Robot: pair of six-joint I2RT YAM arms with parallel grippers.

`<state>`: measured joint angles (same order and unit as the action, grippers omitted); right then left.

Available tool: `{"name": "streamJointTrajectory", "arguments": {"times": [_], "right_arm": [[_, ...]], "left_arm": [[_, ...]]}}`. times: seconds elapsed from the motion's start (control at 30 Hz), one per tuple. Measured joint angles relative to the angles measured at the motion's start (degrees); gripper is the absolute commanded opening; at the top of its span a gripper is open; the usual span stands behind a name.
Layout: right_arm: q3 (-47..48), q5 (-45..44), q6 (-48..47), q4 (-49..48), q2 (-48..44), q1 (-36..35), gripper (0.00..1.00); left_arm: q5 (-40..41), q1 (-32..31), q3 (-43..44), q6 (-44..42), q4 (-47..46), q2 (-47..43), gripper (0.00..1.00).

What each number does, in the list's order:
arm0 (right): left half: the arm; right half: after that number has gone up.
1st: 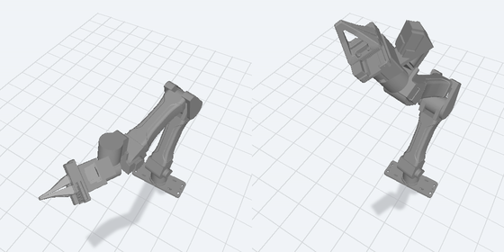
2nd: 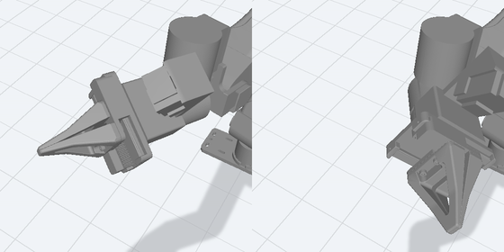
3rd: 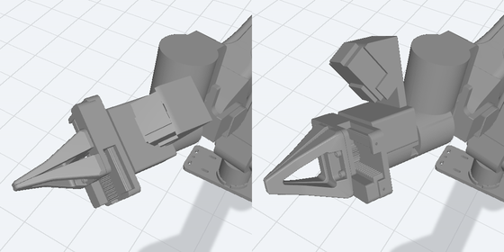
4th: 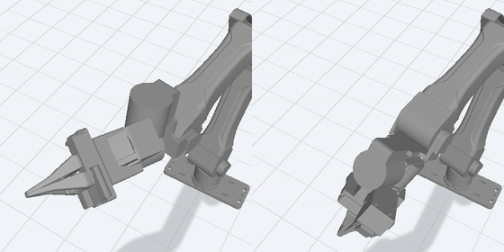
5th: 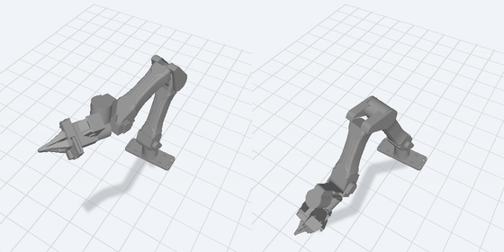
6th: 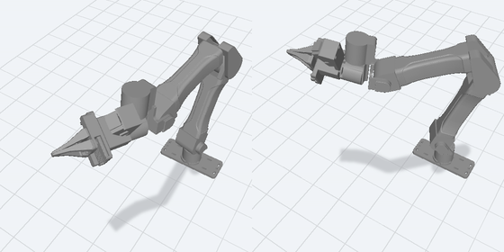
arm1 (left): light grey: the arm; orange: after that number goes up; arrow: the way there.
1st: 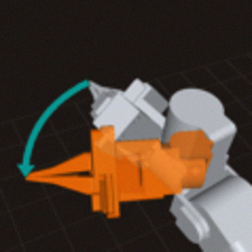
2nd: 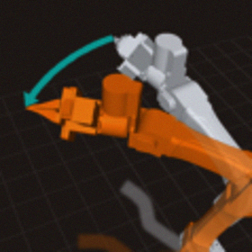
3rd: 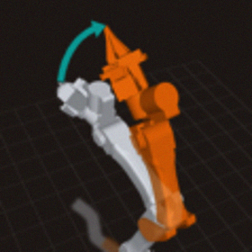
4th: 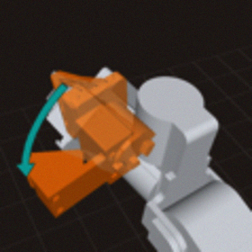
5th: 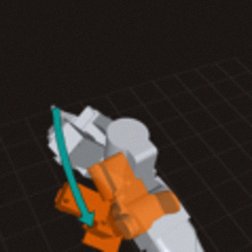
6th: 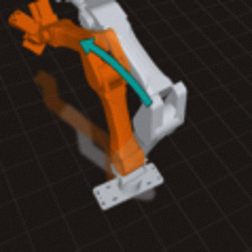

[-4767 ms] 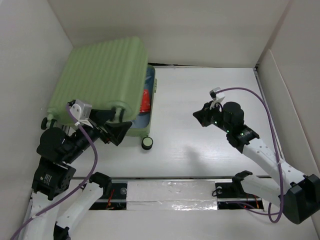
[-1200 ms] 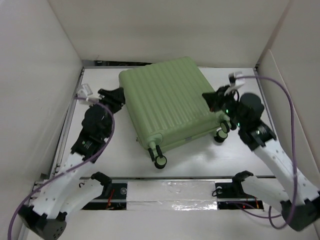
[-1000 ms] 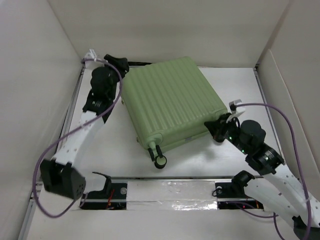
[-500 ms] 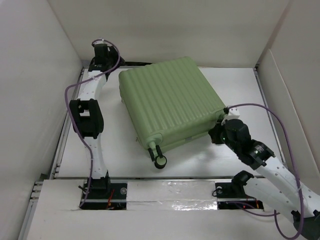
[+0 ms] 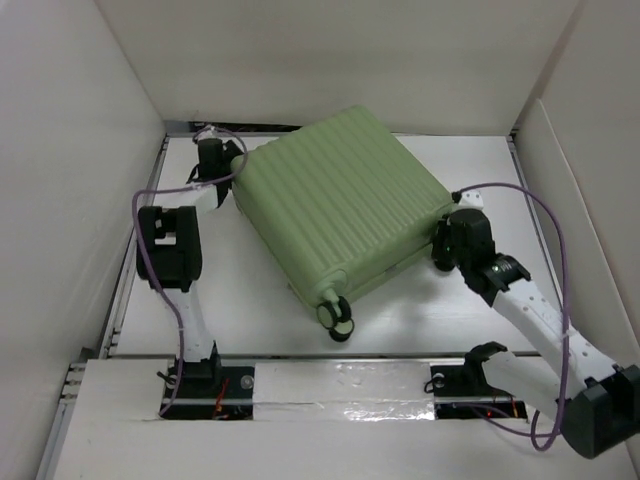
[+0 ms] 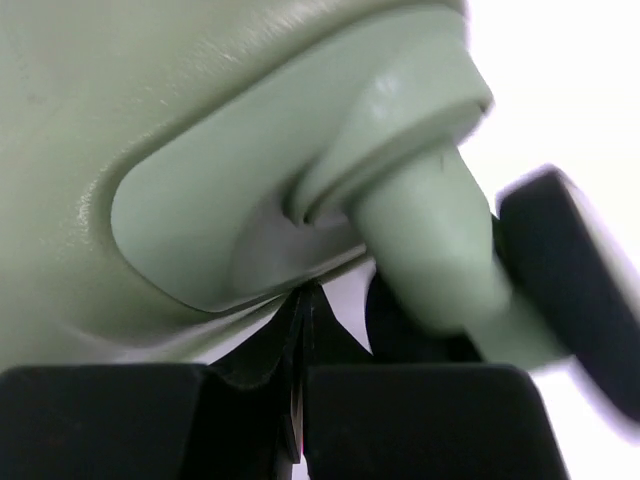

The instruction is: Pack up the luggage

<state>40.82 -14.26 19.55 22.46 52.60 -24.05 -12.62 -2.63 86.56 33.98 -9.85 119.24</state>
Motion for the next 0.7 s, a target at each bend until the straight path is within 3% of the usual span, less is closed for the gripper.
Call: {"name": "streamJointTrajectory", "arguments": {"times": [0.17, 0.37, 0.47, 0.6, 0.7], "right_arm": [[7.1, -0.5, -3.9, -2.9, 11.1, 5.2, 0.00], [17.8, -0.5, -6.2, -9.4, 26.1, 8.7, 0.00], [31.9, 2.4, -9.2, -8.9, 38.4, 10.1, 0.00], [57.6, 9.9, -13.4, -3.5, 57.5, 10.1, 0.02], [73.7, 15.0, -13.6, -1.7, 67.7, 10.0, 0.15]], "left_arm": [[9.5, 0.0, -27.1, 5.5, -12.8, -18.1, 0.42], [24.3, -5.1, -47.8, 9.9, -19.1, -34.9, 0.36], [32.3, -9.7, -56.6, 12.6, -19.9, -44.5, 0.34], [42.7, -20.4, -65.8, 13.1, -13.2, -60.7, 0.33], [44.0, -32.2, -69.9, 13.1, -6.3, -71.4, 0.34]]}}
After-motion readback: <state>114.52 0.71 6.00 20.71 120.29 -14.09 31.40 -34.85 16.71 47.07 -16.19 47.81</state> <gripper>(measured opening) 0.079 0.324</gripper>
